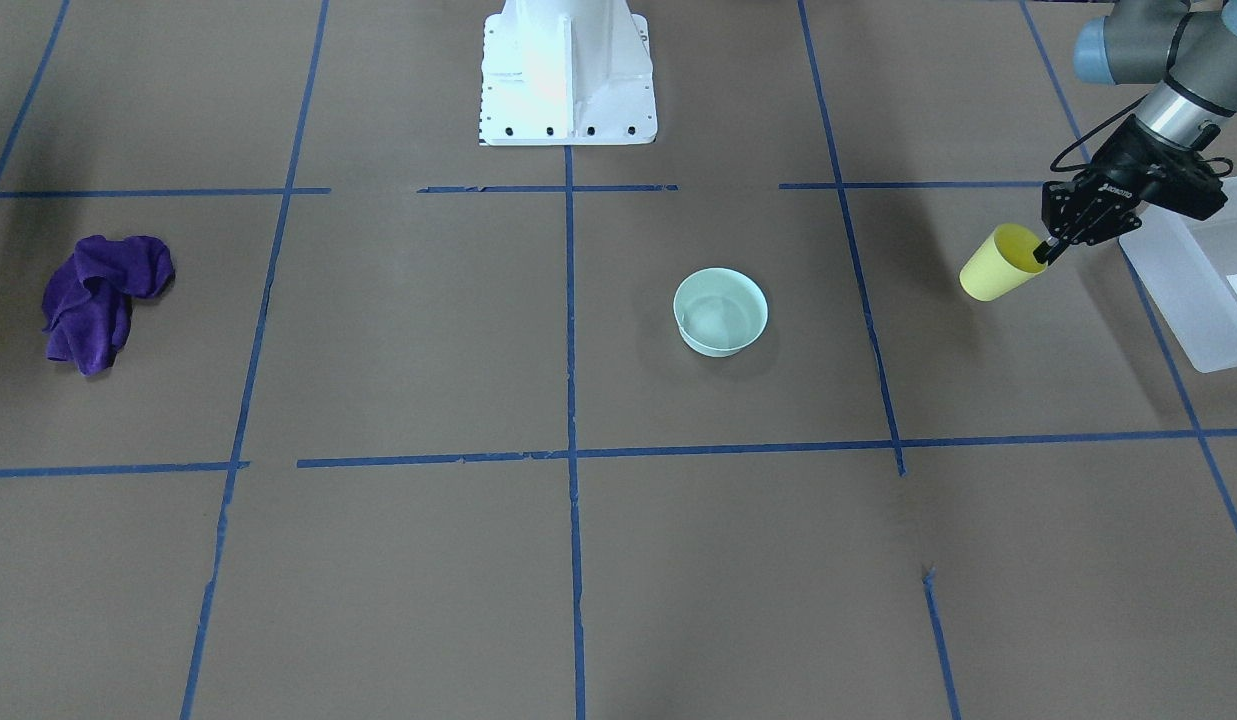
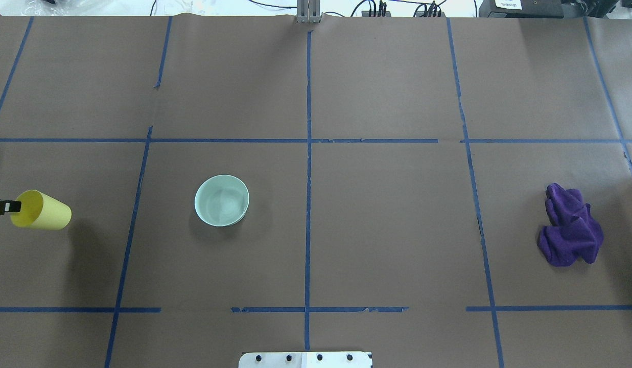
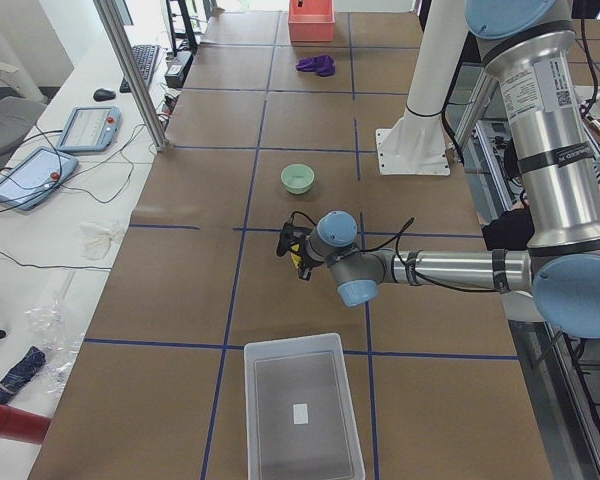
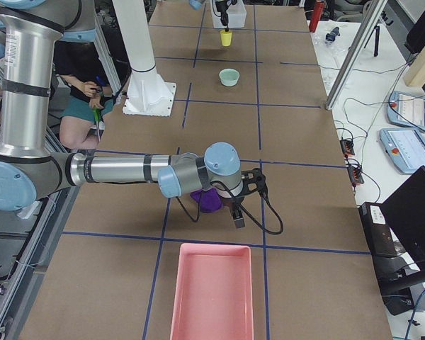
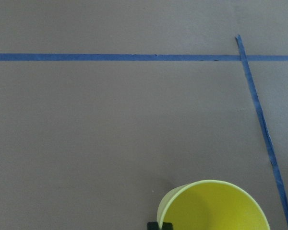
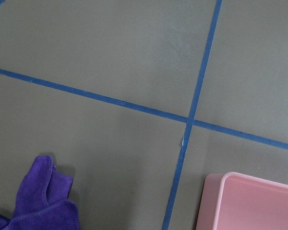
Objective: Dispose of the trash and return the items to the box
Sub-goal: 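Grasp the yellow cup with the left gripper and lift it away, then lower the yellow cup into the clear bin and release it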
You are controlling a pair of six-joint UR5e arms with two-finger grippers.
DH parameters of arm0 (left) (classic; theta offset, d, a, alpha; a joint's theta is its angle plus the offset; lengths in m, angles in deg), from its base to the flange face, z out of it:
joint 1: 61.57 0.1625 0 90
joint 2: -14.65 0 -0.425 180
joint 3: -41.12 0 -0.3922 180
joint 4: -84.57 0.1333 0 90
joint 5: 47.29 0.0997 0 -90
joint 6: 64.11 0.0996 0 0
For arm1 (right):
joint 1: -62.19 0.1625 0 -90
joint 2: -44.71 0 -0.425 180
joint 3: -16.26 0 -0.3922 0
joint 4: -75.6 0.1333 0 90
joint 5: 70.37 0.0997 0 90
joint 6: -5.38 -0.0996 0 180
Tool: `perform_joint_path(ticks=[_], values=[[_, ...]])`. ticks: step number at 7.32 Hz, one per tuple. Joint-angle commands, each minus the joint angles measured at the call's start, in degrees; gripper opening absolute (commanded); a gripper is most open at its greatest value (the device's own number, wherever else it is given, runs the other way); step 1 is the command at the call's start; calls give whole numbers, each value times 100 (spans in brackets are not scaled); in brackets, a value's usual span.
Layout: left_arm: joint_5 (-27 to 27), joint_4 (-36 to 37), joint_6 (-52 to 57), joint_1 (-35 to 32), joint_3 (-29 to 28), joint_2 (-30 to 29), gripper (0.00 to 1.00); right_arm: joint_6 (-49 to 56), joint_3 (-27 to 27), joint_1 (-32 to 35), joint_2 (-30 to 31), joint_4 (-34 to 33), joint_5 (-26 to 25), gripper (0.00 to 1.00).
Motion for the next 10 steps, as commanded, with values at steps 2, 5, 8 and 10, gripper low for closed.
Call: perform_joint_path(ticks=[2,5,8,10], values=[[-1040,1067,2462,-1654,35,108,0,-17,0,0,0,0,0,100],[-1050,2745,4906,-2788,44,38,0,-17,9,0,0,0,0,100],[-998,4628,7378,-3950,-79,-427,0,-8,0,0,0,0,0,100],[-1015,4082,7306,-3979,-666,-428,0,-17,0,0,0,0,0,100]])
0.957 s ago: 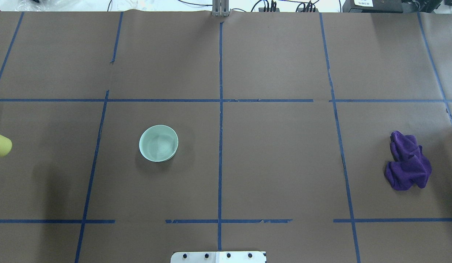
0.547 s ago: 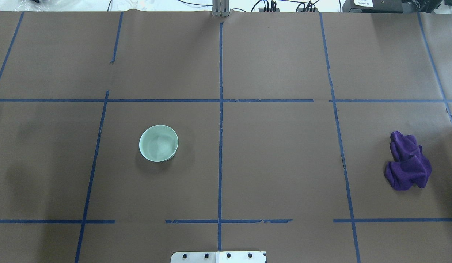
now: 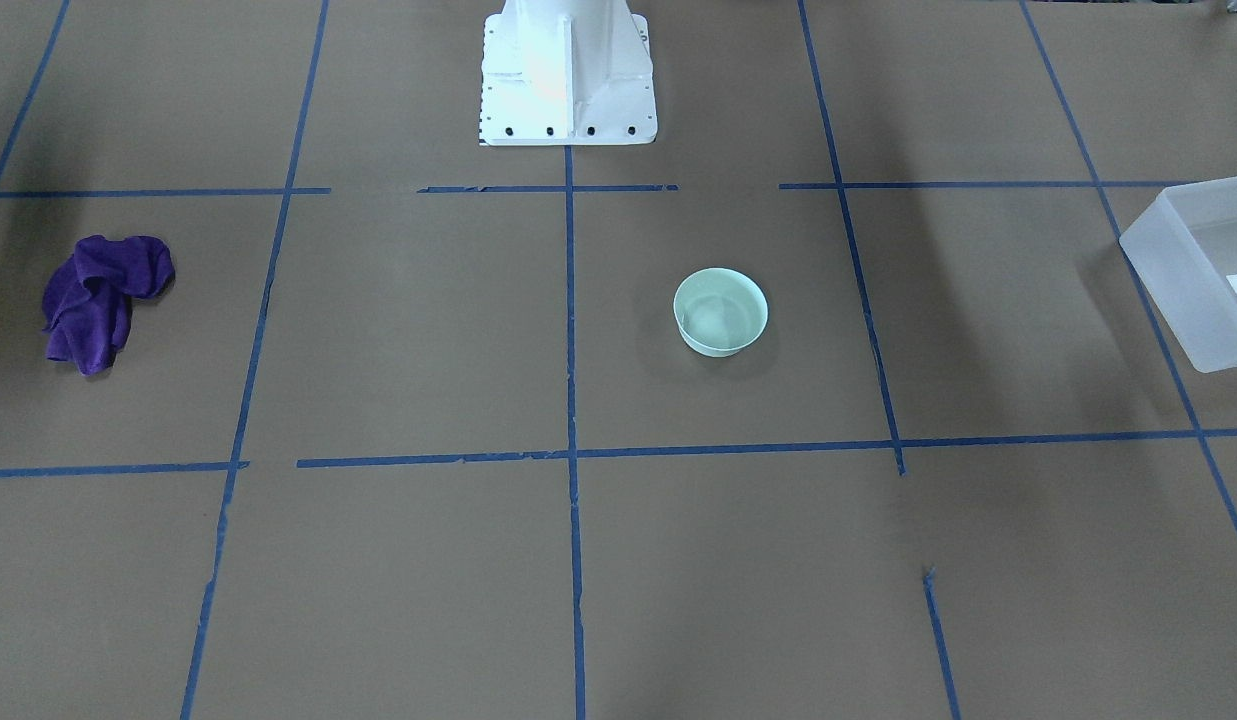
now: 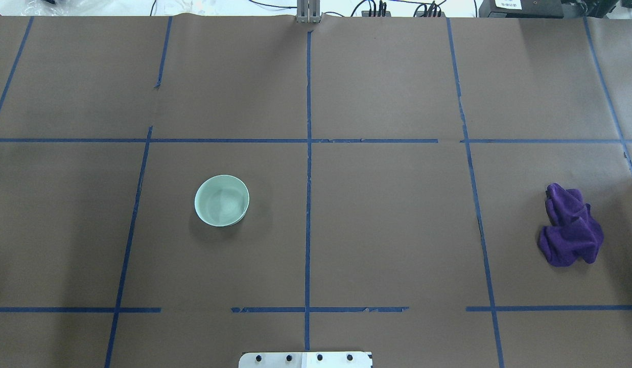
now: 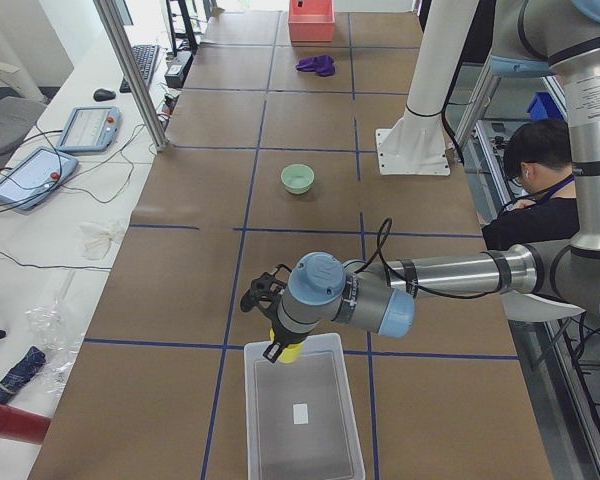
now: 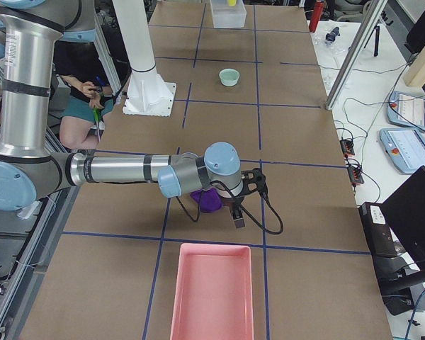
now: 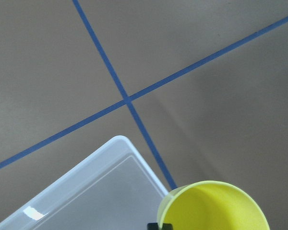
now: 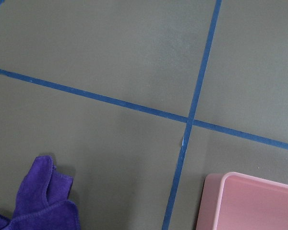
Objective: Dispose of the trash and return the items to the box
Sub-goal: 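Lower the yellow cup into the clear bin and release it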
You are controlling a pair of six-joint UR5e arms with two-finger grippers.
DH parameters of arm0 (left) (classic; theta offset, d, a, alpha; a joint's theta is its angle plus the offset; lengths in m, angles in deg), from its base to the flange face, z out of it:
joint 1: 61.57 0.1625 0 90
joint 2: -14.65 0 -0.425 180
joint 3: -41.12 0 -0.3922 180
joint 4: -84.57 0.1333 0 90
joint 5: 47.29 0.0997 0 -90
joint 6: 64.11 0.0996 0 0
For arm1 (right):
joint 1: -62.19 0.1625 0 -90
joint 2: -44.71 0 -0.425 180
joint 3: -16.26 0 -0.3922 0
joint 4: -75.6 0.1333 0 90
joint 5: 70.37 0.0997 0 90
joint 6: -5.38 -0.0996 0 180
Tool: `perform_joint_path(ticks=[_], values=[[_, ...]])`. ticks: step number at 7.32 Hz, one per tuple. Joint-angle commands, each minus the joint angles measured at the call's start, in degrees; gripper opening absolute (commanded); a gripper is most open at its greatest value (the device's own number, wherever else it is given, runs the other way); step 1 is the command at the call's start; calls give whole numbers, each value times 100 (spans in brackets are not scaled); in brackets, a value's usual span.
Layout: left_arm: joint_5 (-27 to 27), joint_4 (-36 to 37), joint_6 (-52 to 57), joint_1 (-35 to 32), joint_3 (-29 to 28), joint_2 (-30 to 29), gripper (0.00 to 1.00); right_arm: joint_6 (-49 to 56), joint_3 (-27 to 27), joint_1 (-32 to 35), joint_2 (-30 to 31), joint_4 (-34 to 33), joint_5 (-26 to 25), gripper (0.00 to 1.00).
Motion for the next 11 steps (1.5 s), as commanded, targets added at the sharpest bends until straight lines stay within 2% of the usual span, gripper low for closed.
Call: perform_joint_path(ticks=[1,2,3,5,7,8,9,10,11], values=[[3,-1183,-463,-24,-845,-41,0,-7,0,0,0,0,0,100],[12,-2011,-1017,142,-1207,-32,0,-7,8,0,0,0,0,100],[12,-2341,-1396,570,-1297,-6,0,-7,8,0,0,0,0,100],[4,-2441,-1532,994,-1307,-6,0,-7,0,0,0,0,0,100],[12,-2711,-1497,1084,-1569,20,0,-16,8,0,0,0,0,100],[12,-2818,-1488,1189,-1658,20,36,-7,17,0,0,0,9,100],[12,-2932,-1488,1242,-1659,20,59,28,69,0,0,52,26,100],[21,-2942,-1488,1251,-1650,12,99,-33,18,0,0,357,35,100],[21,-2933,-1505,1251,-1606,-58,100,-34,43,0,-17,404,53,100]])
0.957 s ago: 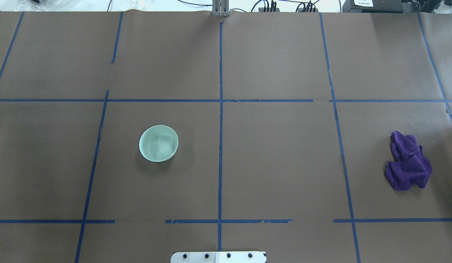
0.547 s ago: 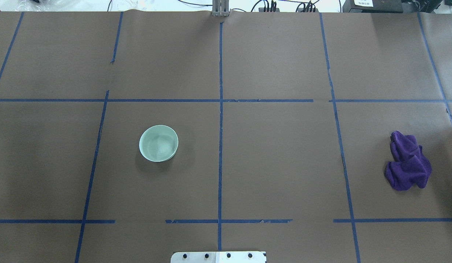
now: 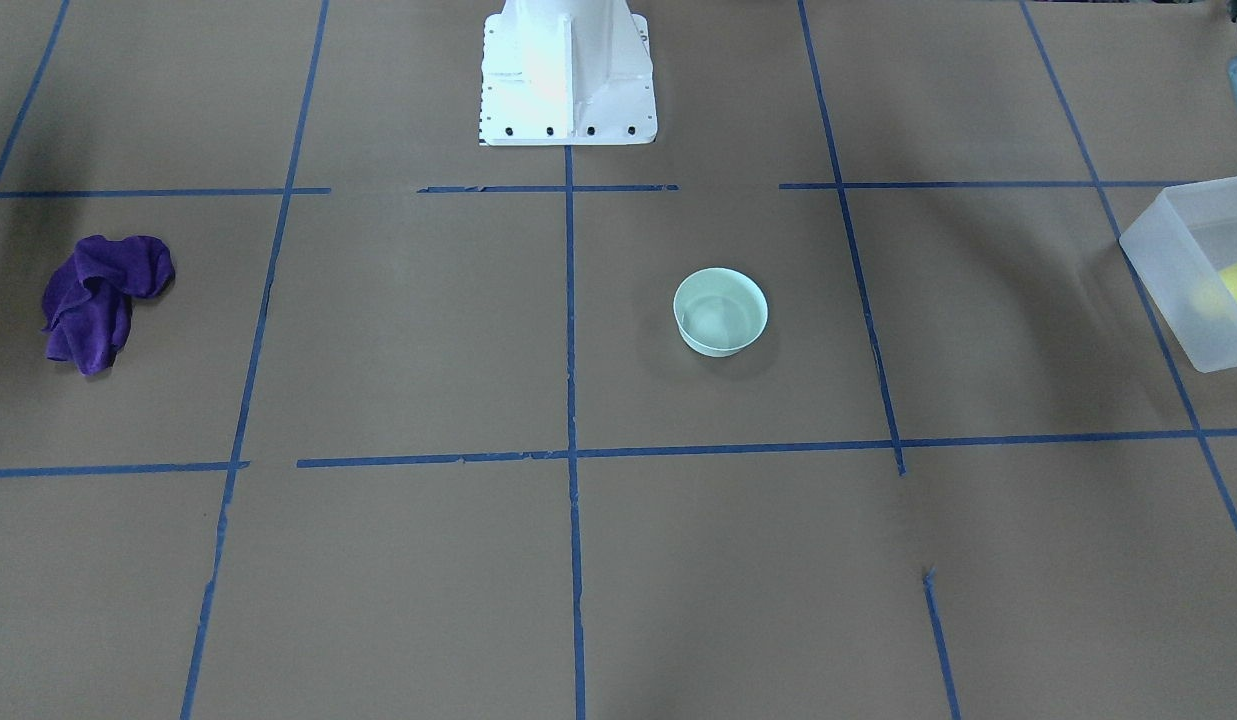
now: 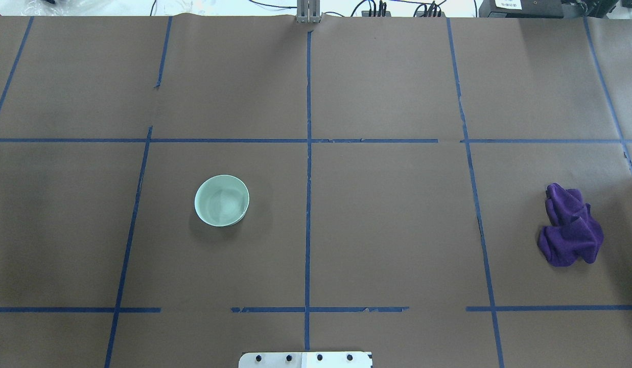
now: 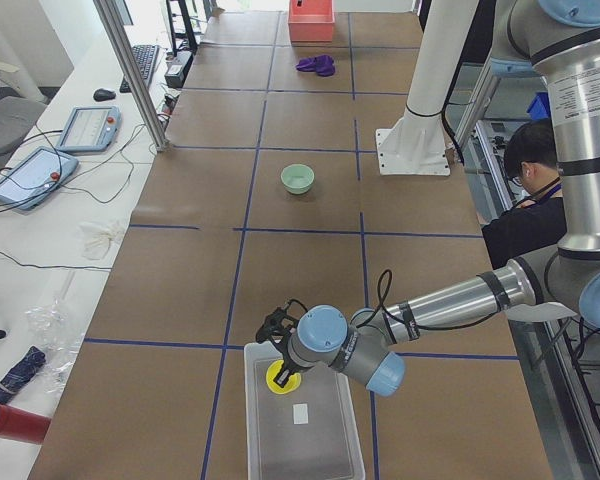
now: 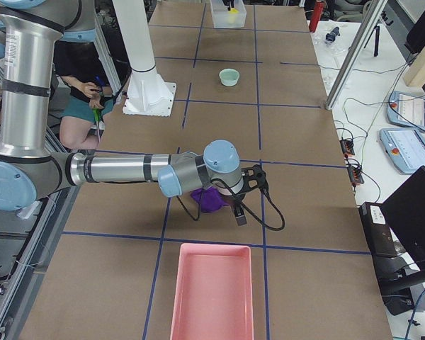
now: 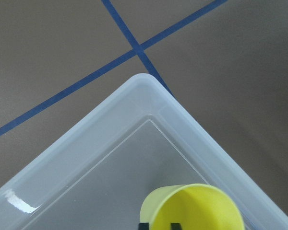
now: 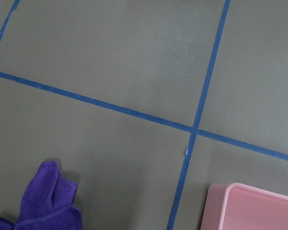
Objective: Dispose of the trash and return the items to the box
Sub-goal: 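Lower the yellow cup into the clear bin and release it, then reach the right gripper down and grasp the purple cloth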
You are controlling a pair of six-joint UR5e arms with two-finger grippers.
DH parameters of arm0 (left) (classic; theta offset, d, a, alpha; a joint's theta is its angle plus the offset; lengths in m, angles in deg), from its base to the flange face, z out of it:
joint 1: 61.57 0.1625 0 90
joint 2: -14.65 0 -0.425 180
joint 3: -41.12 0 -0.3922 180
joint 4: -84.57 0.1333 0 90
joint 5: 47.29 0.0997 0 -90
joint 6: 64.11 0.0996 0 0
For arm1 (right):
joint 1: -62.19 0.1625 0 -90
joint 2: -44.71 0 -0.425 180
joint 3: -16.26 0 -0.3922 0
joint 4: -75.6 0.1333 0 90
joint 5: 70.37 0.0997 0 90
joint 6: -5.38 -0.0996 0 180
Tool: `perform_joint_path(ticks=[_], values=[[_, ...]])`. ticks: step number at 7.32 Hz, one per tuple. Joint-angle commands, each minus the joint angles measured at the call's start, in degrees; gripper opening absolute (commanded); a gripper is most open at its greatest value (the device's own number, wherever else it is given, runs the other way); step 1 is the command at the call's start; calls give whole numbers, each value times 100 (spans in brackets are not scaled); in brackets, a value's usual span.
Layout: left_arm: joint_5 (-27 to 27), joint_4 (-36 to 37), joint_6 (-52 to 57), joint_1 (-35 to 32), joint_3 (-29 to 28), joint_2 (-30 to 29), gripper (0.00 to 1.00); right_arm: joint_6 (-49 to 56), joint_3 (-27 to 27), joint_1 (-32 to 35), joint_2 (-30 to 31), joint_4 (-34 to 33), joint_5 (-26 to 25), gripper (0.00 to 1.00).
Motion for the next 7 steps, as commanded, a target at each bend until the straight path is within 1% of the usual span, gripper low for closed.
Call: perform_joint_path(ticks=[1,2,3,4,5,6,7], values=[[-5,104,-65,5,315,-142,100,-8,26,-26,-82,153,19,100],[-14,689,-66,5,727,-291,100,-42,104,-96,-92,205,71,100],[-6,1530,-57,-3,1367,-380,100,-443,122,-201,-83,371,211,100],[-6,1956,-31,-21,1695,-485,100,-1134,114,-637,-40,860,151,100],[-6,1969,-31,-30,1759,-538,100,-1872,114,-1181,13,1361,-163,100],[-14,1969,-31,-39,1768,-608,100,-2497,114,-1656,222,2001,-392,99],[-23,1969,-31,-39,1829,-618,100,-3243,114,-2174,512,2869,-699,100]])
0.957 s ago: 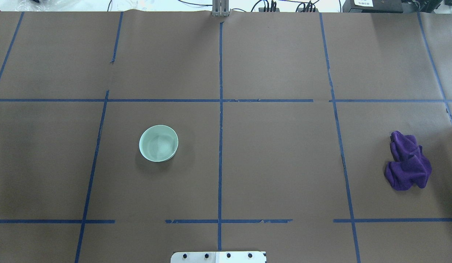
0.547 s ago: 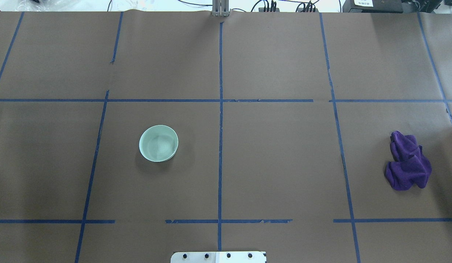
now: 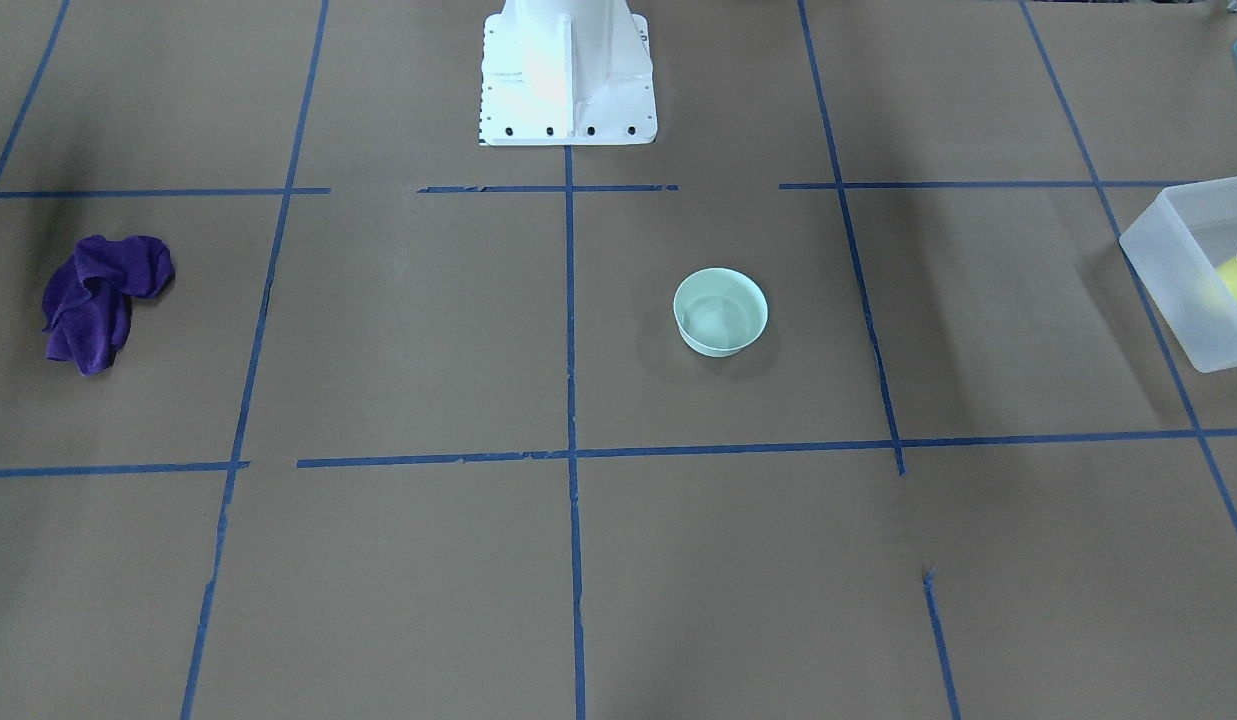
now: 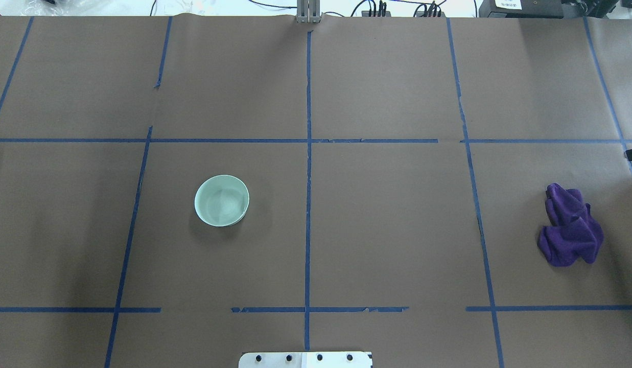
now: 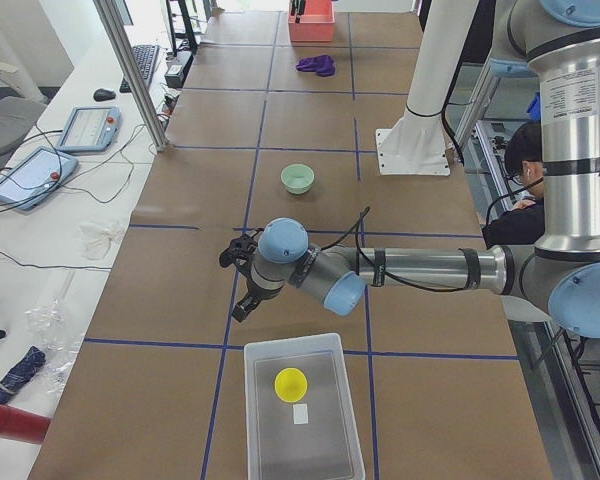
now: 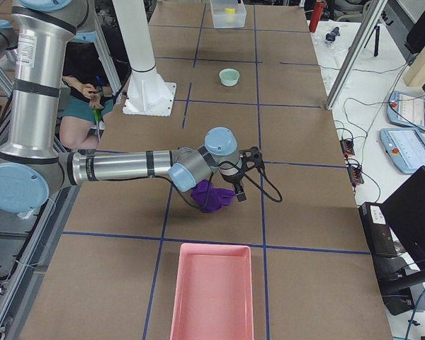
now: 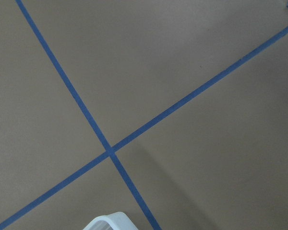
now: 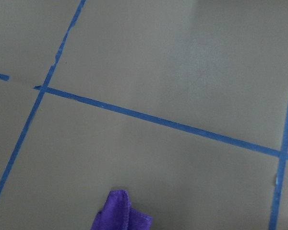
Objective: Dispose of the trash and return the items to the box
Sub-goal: 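Reach the right gripper down and grasp the purple cloth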
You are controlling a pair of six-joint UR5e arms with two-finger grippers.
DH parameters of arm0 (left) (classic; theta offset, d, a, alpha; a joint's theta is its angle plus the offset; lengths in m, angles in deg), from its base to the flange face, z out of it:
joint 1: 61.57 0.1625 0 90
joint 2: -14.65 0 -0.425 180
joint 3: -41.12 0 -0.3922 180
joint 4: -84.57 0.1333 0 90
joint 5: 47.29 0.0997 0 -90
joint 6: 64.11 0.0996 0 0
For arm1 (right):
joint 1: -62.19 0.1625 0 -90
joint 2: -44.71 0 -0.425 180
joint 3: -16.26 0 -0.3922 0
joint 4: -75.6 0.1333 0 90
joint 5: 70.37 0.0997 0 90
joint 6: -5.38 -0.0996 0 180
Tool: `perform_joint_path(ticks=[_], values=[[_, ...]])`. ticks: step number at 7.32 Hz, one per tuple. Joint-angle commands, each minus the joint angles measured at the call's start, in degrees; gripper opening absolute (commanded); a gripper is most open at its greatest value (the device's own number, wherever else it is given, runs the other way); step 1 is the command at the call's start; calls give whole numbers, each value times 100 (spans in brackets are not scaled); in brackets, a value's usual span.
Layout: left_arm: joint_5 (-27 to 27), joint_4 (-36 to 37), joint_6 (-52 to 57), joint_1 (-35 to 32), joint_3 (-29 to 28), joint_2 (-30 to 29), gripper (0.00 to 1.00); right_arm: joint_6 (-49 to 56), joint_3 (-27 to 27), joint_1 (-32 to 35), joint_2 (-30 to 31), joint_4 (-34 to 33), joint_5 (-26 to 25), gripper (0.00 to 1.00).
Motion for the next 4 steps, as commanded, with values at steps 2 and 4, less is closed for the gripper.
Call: perform_joint_path(ticks=[2,4], values=[[-10,31,-8,-14,151,-32,100,-1680,18,-1903,733,1779,-1464,100],[-10,31,-8,-14,177,-41,100,-2016,-8,-3179,769,1746,-2819,96]])
